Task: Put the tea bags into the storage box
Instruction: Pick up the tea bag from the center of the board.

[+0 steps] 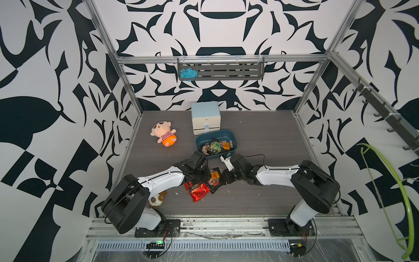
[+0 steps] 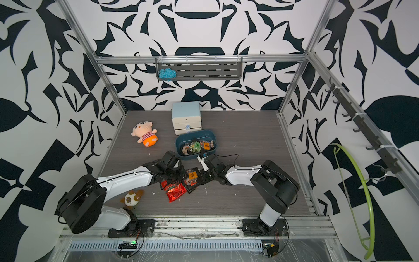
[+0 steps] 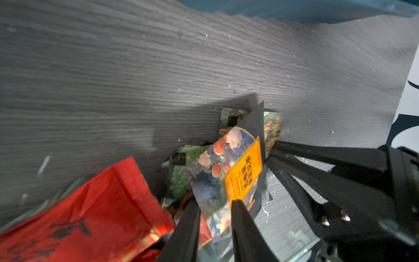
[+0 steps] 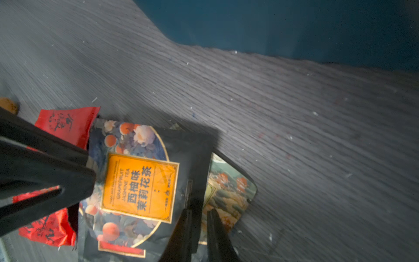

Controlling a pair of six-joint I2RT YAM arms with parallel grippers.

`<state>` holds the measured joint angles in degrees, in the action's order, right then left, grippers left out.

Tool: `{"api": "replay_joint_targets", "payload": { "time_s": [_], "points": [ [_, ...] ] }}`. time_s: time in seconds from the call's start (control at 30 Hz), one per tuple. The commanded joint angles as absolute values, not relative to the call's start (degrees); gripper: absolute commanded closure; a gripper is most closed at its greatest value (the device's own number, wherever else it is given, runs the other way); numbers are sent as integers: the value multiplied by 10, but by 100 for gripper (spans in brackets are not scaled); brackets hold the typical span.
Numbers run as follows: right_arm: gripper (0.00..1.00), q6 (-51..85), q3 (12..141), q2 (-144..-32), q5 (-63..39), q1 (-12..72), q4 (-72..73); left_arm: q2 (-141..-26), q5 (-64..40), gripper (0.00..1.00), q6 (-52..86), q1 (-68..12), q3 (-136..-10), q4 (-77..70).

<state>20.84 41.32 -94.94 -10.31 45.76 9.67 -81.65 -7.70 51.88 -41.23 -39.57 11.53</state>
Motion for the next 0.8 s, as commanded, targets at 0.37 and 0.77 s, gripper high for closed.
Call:
{"api": "replay_joint_targets", "payload": {
  "time_s": [0.37,0.77],
  "points": [
    [82,213,427,-939,-109,460,100,-847,-82,79,532,-424,-420,88],
    [82,211,421,-930,-105,460,105,-854,-87,97,527,-425,-433,88]
  ]
}}
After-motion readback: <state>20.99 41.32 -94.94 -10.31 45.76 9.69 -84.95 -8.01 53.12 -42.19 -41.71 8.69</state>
